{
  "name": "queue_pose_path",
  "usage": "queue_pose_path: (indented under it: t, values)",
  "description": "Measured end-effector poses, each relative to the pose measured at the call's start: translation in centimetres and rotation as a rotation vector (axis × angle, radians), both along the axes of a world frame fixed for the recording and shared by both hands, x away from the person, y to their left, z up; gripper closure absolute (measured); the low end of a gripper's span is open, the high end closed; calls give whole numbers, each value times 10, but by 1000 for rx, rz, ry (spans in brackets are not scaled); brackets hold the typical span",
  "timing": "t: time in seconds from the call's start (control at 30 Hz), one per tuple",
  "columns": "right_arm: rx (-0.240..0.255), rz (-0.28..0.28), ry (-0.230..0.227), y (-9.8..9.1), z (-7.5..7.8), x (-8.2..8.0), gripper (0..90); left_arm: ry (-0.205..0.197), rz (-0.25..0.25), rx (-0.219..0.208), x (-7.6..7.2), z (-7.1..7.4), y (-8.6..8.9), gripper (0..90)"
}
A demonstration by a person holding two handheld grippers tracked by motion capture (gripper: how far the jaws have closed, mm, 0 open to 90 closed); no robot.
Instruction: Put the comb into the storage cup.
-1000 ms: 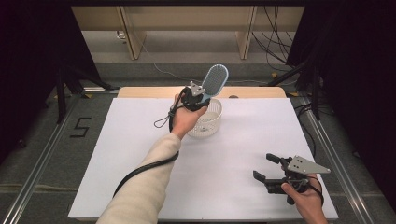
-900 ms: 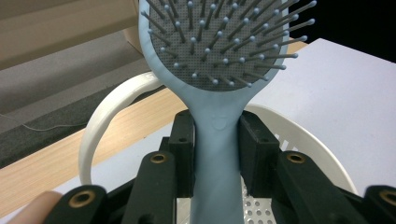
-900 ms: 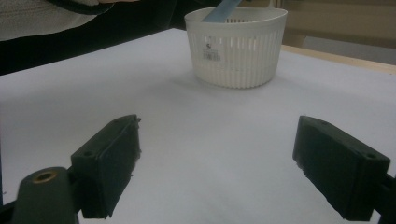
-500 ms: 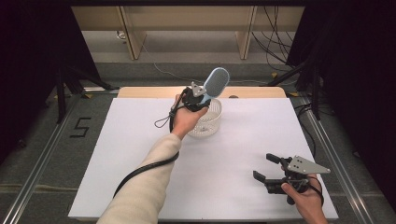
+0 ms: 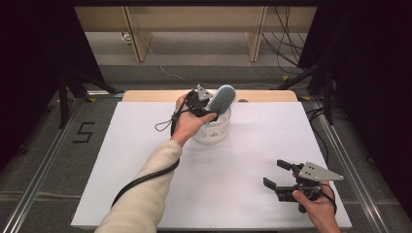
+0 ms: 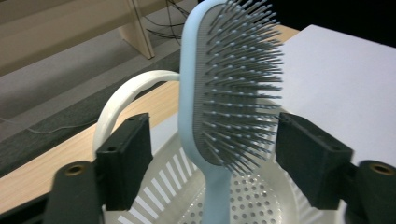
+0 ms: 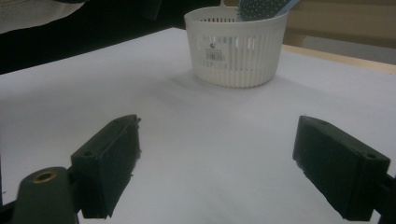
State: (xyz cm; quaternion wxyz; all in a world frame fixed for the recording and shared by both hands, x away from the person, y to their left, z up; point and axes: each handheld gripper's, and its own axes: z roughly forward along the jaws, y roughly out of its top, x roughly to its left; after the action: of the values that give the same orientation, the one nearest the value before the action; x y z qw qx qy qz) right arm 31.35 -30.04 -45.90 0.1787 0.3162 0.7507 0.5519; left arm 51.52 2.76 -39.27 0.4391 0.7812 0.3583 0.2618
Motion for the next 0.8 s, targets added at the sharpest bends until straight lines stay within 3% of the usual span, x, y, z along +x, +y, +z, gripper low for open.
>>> queue_pose_path:
  t: [0.17, 0.37, 0.8]
  values:
    - [-4, -2, 3, 0, 0, 0, 155, 28, -35, -5, -11, 7, 6, 164]
    - [-6, -4, 1, 0, 0, 0, 155, 46, -49, -3, -24, 13, 19, 110]
    - [-9, -11, 5, 0, 0, 0, 155, 69, -65, -24, -55, 13, 55, 70]
